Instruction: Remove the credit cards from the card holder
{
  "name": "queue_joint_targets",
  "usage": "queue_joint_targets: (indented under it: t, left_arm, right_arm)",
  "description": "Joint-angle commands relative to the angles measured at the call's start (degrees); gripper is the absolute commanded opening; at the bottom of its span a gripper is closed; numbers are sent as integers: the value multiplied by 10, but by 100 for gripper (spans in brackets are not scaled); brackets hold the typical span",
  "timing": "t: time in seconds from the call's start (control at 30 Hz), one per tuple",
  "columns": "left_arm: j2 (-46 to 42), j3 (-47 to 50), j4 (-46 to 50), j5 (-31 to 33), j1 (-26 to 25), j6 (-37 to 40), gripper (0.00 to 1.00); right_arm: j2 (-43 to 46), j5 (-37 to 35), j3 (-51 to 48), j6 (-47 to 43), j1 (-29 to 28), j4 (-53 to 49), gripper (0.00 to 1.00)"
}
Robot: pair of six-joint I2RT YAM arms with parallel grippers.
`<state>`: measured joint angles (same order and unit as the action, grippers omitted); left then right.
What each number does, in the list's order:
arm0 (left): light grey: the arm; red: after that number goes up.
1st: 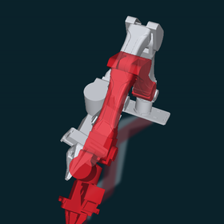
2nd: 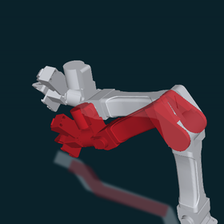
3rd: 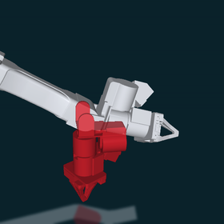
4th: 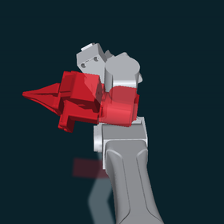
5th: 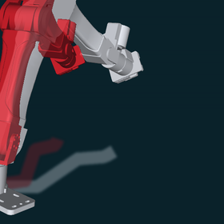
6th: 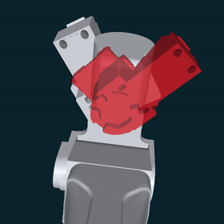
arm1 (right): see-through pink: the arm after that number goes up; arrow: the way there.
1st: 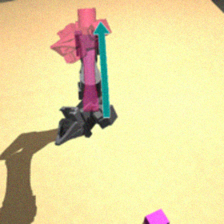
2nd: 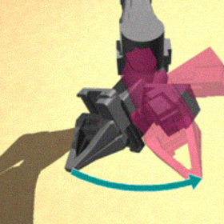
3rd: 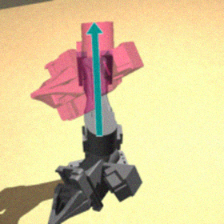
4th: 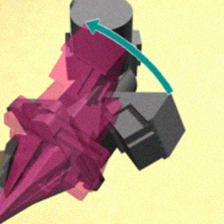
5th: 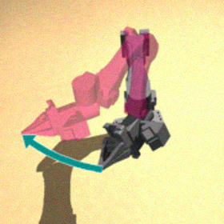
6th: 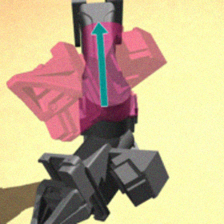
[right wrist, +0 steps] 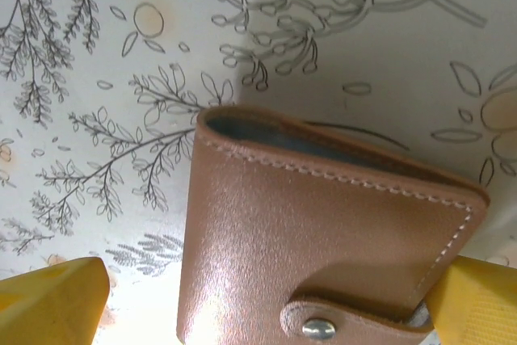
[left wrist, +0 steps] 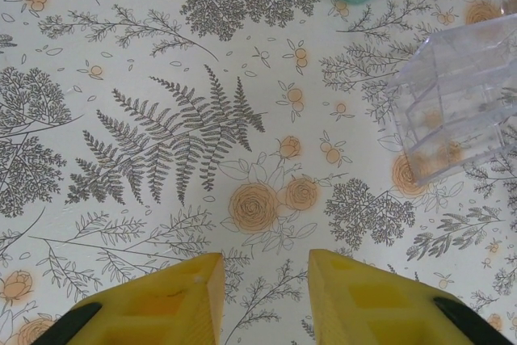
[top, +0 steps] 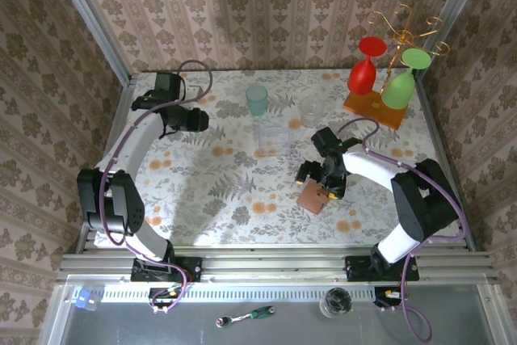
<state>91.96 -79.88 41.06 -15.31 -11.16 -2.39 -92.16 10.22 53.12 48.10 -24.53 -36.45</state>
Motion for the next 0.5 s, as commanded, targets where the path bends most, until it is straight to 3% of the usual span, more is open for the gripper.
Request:
queue_joint_targets:
  t: [0.0,0.47]
  left_arm:
    - [-21,6,-8,-17,3,-7,33]
    - [-20,10,-18,-47,16,-23,36]
  right_arm:
    - [-21,-37,17,6,-10,-28,100]
    - [-96,-54,85,10,-67,-47,86]
